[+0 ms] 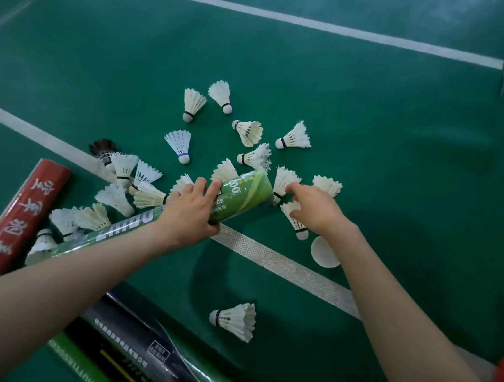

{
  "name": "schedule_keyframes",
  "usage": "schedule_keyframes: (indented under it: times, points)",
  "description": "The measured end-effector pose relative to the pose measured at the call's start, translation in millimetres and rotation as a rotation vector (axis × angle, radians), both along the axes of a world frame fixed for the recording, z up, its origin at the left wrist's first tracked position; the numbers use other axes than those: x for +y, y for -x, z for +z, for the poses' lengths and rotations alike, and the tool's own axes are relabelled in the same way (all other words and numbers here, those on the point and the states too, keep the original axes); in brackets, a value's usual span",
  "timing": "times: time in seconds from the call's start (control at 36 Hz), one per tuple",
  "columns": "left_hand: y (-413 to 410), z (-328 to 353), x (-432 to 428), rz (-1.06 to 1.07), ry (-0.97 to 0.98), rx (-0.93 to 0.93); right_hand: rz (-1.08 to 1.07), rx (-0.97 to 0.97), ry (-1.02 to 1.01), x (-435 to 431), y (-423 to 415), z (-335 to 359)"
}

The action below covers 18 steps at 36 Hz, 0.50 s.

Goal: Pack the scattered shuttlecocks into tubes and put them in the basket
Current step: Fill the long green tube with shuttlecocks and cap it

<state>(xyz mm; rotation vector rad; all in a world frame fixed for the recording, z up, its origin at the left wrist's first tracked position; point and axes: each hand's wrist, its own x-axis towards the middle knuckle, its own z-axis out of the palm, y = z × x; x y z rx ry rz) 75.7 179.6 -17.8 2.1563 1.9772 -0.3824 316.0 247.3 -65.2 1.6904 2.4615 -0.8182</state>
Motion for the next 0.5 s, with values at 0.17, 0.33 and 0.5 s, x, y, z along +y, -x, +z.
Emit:
schedule_keyframes:
  times: [0.17,0.33,0.5]
  points:
    - [26.2,12.1,12.6,-0.082,0.001,-0.055,-0.125,0.16,0.021,-2.4,4.0,14.6]
    - [52.3,32.5,18.6,-0.171,-0.018,-0.092,-0.555,0.828,-0.276,-11.8,7.8,63.2]
    - [57.0,26.5,8.2,-0.219,-0.102,-0.138,-0.542,0.988,-0.215,-21.1,38.7,71.3]
